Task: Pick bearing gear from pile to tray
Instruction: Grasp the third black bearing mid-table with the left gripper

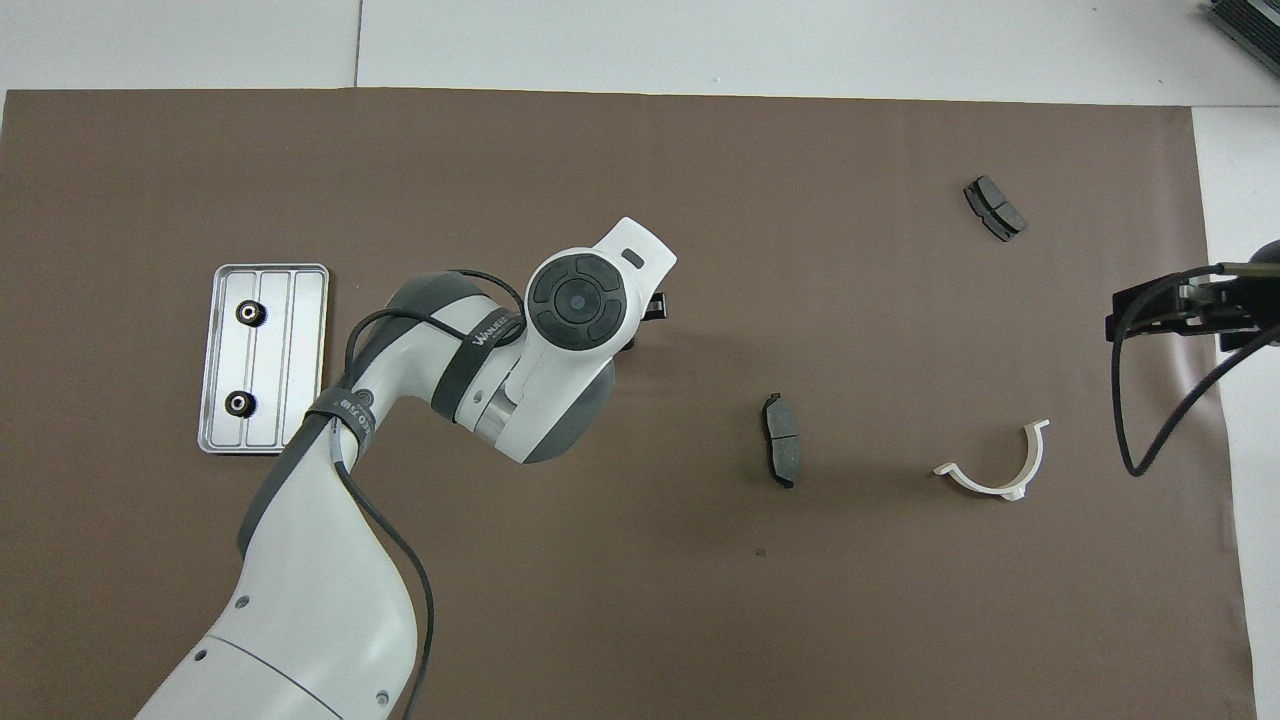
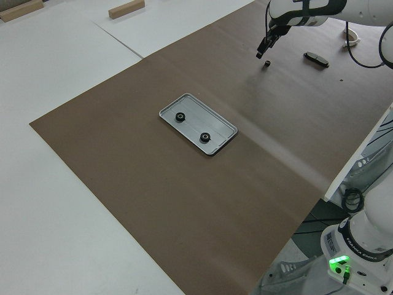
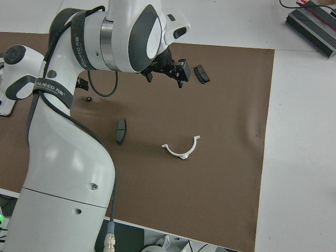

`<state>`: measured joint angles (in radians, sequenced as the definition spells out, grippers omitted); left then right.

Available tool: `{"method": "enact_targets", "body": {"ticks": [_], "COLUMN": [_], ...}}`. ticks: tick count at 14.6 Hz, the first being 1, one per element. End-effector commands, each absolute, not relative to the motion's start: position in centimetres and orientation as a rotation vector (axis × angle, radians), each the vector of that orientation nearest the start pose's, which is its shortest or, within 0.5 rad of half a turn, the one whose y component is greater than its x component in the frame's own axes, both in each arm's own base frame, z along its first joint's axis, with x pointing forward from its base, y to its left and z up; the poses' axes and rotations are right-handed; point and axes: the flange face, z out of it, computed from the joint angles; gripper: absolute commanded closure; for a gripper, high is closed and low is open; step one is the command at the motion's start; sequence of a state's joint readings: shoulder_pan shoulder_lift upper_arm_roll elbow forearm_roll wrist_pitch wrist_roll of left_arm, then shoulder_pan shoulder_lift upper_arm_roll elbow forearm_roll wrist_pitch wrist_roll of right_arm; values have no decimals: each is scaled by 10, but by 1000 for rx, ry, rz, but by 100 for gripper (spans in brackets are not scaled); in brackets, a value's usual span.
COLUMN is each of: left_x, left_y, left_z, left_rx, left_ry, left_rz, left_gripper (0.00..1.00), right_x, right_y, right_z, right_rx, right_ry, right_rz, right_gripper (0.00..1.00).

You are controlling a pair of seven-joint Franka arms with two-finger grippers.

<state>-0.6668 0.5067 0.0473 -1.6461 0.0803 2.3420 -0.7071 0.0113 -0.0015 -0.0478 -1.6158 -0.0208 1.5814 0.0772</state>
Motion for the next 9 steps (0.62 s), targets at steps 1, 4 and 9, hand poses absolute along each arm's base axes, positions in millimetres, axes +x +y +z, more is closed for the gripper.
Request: {"method": "enact_targets", "body": {"ticks": [1,4,9], "left_x": [567,552,540], "left_y": [-413,-419,-414], "left_z": [332,317,299], "left_rx": [-3171,-3178,-3193], "left_ry": [-35,7,27], "left_rz": [-383,-381,-399], "left_gripper": [10,17,20], "right_x": [548,549,548], "right_y": [-21,-9,-15], "right_z": [607,608,622], "right_rx": [-3144,-3147,-3143], "right_ry": [195,164,174], "right_rz": [24,16,0], "right_gripper": [0,0,0]}}
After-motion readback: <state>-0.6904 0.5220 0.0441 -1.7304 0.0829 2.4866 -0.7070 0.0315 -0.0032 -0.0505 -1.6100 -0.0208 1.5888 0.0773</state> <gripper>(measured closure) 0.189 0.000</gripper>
